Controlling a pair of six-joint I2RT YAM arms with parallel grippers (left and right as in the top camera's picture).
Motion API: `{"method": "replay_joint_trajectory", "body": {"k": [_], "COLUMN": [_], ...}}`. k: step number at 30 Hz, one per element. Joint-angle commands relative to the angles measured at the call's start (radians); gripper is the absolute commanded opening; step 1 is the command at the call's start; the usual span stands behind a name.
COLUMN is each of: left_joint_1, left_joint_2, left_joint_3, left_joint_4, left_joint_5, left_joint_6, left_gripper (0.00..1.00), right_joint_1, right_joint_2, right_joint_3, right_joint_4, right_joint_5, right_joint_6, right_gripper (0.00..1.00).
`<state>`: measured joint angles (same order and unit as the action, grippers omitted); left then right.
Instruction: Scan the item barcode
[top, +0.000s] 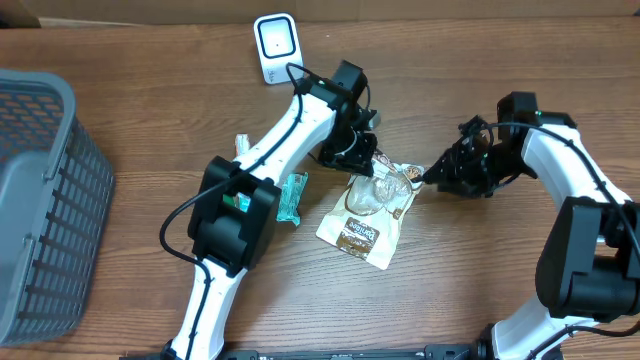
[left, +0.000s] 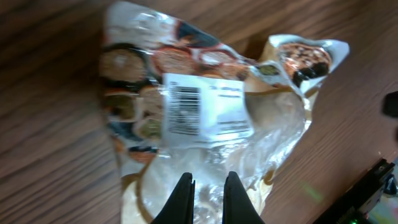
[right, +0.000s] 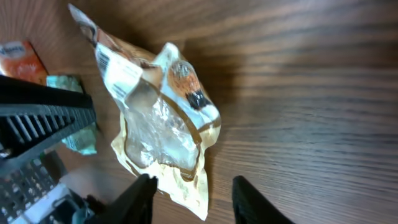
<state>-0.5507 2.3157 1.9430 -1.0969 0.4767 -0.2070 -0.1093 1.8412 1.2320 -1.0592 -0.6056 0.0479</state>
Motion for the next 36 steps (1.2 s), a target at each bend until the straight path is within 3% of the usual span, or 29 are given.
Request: {"method": "replay_joint_trajectory", "body": {"k": [1, 8, 12, 19, 36], "left_joint_1": [-0.016, -0.012, -0.013, -0.013, -0.026], "left_joint_2": [0.014, 0.014, 0.017, 0.052, 0.164], "left_joint_3": [0.001, 0.001, 0.001, 0.001, 0.001], "left_joint_4": [0.002, 0.002, 0.003, 0.023, -0.003], "left_joint_5": [-0.035, -0.111, -0.148, -0.143, -0.031], "left_joint_6": [-0.034, -0.097, -0.111, -0.142, -0.184], "left_gripper": [0.04, 0.04, 0.04, 0.04, 0.04], "right_joint_1": [0.003, 0.003, 0.003, 0.003, 0.056], "right_joint_2": [0.001, 0.001, 0.001, 0.001, 0.001], "right_joint_3": [-0.047, -0.169, -0.236, -0.269, -0.301], "right_joint_4": [0.019, 0.09, 0.156, 0.206, 0.269], "right_joint_5": [-0.06, -0.127, -0.142, -0.163, -0.148], "right_joint_6": [-0.005, -0.03, -0.029, -0.03, -0.027], "right_gripper": [0.35, 0.33, 0.38, 0.43, 0.45]}}
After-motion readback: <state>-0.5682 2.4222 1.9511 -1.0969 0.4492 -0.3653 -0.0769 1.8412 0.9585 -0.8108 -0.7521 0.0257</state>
